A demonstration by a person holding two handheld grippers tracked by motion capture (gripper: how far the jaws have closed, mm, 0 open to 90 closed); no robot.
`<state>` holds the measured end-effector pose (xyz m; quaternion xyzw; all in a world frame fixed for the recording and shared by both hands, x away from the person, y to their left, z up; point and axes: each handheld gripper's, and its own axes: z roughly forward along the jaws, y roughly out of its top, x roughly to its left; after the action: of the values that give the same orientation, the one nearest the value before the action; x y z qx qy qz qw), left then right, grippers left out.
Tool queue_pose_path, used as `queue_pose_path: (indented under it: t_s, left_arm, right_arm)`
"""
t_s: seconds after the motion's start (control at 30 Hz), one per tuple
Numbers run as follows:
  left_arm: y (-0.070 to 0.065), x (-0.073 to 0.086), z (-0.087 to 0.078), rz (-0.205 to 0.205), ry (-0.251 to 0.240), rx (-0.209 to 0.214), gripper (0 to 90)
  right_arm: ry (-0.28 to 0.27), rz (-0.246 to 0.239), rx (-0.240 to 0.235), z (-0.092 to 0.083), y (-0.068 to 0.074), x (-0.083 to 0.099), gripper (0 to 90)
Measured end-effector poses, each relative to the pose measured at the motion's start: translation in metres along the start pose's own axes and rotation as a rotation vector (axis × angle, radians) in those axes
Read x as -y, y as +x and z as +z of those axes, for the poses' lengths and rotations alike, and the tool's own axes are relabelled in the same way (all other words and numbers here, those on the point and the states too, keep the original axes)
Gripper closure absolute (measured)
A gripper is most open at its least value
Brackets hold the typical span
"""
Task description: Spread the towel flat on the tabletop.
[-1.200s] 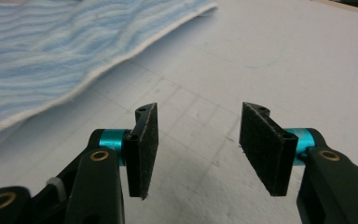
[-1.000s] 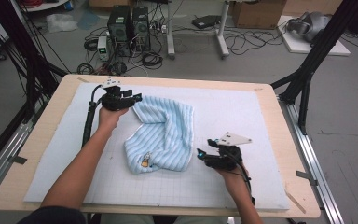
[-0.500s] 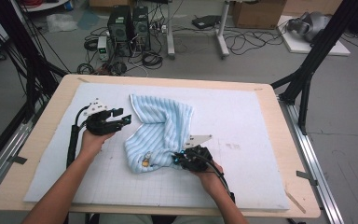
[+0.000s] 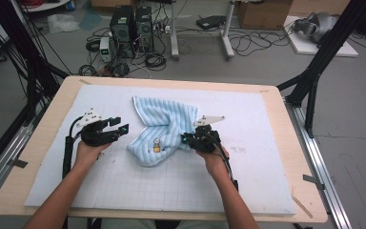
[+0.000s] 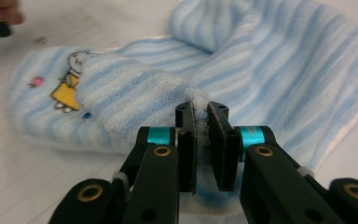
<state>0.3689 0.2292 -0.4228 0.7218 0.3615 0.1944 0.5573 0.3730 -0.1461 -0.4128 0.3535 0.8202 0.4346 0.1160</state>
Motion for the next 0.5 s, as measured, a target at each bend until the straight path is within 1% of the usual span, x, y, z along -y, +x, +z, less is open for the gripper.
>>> queue_pose_path:
  t_s: [0.07, 0.13, 0.2, 0.27, 0.33, 0.37, 0.43, 0.47, 0.5]
  left_arm:
    - [-0.001, 0.001, 0.0, 0.002, 0.0, 0.01, 46.9]
    - [-0.004, 0.003, 0.002, 0.009, 0.011, 0.02, 46.9]
    - [-0.006, 0.004, 0.004, 0.02, 0.023, 0.032, 46.9]
    - [-0.01, 0.005, 0.006, 0.028, 0.029, 0.043, 46.9]
    - [-0.013, 0.005, 0.008, 0.039, 0.038, 0.056, 46.7]
    - [-0.014, 0.005, 0.008, 0.047, 0.039, 0.061, 46.5]
    - [-0.018, 0.005, 0.01, 0.056, 0.043, 0.072, 46.0]
    - [-0.019, 0.005, 0.01, 0.058, 0.045, 0.079, 45.6]
    - [-0.021, 0.006, 0.012, 0.059, 0.046, 0.086, 44.3]
  right_arm:
    - [0.005, 0.018, 0.031, 0.009, -0.007, -0.007, 82.3]
    - [0.026, 0.036, 0.067, 0.019, -0.014, -0.013, 82.3]
    - [0.06, 0.038, 0.101, 0.03, -0.02, -0.017, 82.0]
    - [0.084, 0.031, 0.139, 0.038, -0.025, -0.018, 81.7]
    - [0.107, 0.009, 0.174, 0.044, -0.028, -0.019, 81.4]
    - [0.11, -0.004, 0.195, 0.046, -0.028, -0.019, 81.2]
    - [0.114, -0.017, 0.205, 0.05, -0.03, -0.017, 79.6]
    - [0.111, -0.011, 0.2, 0.05, -0.031, -0.016, 77.5]
    - [0.101, 0.008, 0.202, 0.047, -0.033, -0.016, 70.1]
